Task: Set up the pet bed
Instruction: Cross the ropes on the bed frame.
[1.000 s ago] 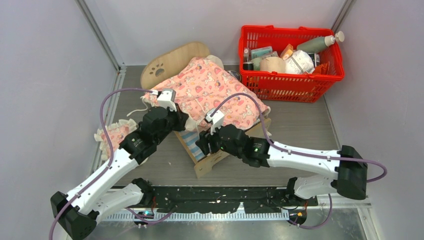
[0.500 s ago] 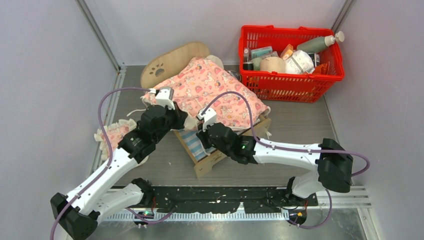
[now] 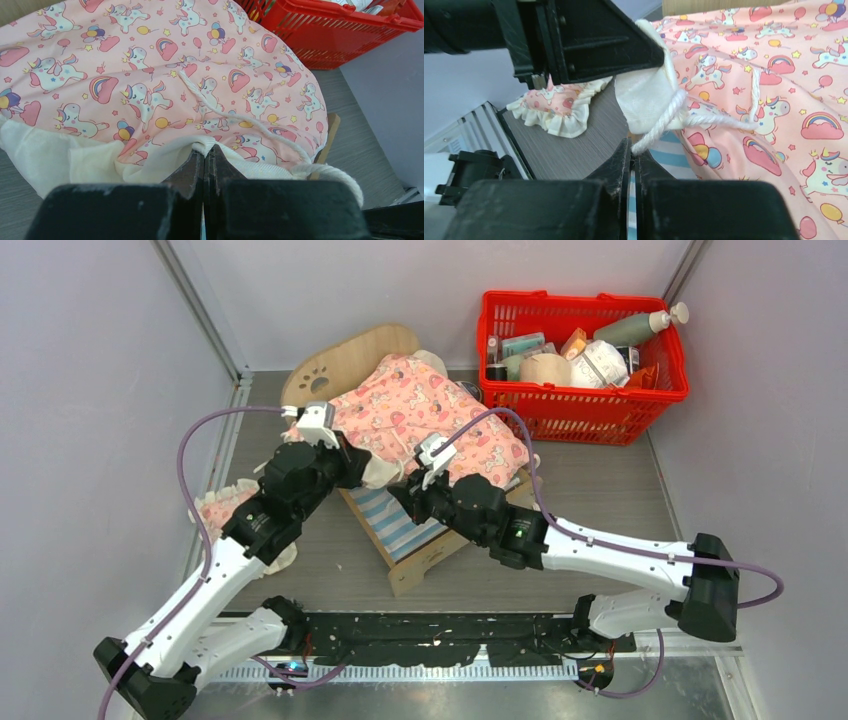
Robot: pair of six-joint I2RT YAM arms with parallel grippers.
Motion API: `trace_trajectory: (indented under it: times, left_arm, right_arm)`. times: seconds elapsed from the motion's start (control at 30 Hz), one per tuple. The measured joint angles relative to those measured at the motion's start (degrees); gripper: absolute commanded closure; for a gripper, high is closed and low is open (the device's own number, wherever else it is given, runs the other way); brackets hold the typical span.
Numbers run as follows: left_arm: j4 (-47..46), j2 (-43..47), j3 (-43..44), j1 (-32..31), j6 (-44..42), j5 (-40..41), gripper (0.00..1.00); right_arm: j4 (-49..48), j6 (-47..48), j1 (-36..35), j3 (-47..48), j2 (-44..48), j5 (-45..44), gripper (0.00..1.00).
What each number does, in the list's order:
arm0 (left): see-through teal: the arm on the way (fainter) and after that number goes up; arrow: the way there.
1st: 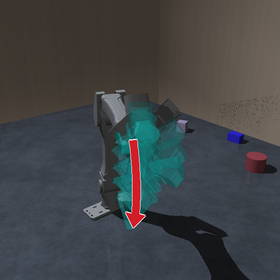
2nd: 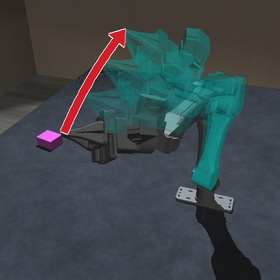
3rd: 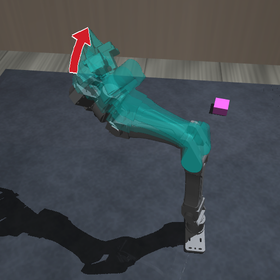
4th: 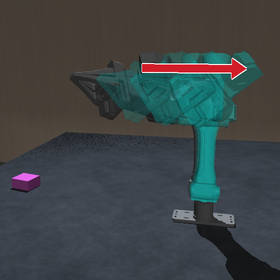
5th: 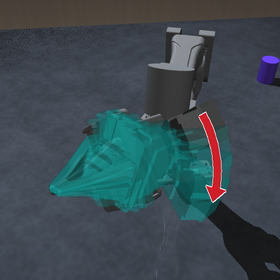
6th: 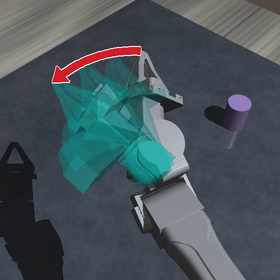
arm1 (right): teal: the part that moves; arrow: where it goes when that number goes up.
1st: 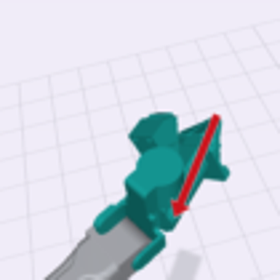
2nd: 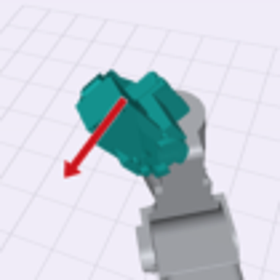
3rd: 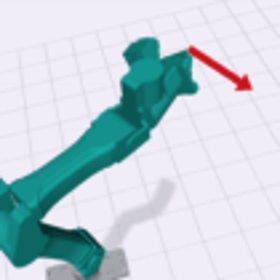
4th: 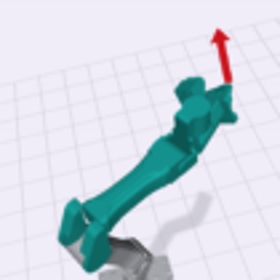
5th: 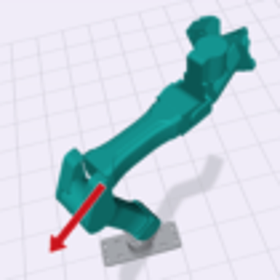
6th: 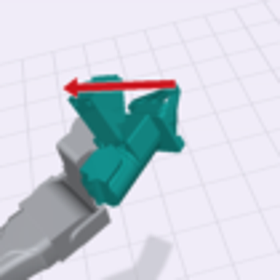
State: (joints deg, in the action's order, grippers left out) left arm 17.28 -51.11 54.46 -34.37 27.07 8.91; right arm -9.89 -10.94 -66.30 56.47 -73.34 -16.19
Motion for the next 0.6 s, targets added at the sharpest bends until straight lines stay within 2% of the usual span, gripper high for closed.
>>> trace_trajectory:
  times: [0.37,0.6]
  left_arm:
    - [0.94,1.31,-0.02,0.0,1.05,-1.55,1.0]
    - [0.63,5.18,-3.85,0.0,2.71,-3.91,1.0]
  right_arm:
    - [0.48,0.0,0.0,-0.74,2.89,1.81,0.95]
    - [2.14,-3.1,-0.13,-7.06,8.2,3.5,0.95]
